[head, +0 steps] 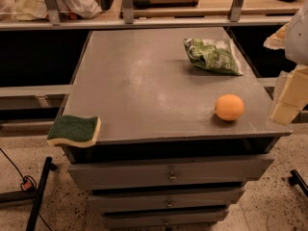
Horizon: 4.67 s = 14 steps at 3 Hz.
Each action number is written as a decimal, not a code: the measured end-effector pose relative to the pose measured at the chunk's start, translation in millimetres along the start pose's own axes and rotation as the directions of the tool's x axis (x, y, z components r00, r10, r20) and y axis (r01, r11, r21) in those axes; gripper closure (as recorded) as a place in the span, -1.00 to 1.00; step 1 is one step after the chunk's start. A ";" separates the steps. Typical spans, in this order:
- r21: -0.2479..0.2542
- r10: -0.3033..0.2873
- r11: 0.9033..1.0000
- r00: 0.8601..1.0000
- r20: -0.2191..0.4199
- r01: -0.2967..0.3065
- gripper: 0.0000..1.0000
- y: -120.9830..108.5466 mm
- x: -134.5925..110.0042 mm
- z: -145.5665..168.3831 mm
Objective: Move green jalapeno chip bag near sponge
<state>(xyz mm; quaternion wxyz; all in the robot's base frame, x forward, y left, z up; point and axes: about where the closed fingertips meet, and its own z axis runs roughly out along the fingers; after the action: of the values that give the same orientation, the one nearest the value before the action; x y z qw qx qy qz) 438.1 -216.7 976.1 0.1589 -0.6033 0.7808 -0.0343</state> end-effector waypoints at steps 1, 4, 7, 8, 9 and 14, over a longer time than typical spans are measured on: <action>0.000 0.000 1.000 1.000 0.000 0.000 -1.00 0.0 0.0 0.0; 0.105 0.011 0.994 0.996 0.092 -0.020 -1.00 -76.7 -16.7 11.7; 0.238 0.145 0.945 0.938 0.315 -0.226 -1.00 -186.9 -13.9 73.7; 0.242 0.173 0.927 0.898 0.403 -0.287 -1.00 -221.1 -22.0 106.9; 0.220 0.172 0.927 0.866 0.470 -0.304 -1.00 -246.1 -38.9 138.7; -0.004 0.277 0.948 0.822 0.497 -0.317 0.76 -242.6 -65.5 204.8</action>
Offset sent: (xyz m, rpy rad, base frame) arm 0.0286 -0.0030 0.0025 0.0295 -0.0318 0.0022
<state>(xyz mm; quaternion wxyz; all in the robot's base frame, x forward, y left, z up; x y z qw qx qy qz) 737.9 -191.4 855.2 0.3791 -0.4561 0.7969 0.1144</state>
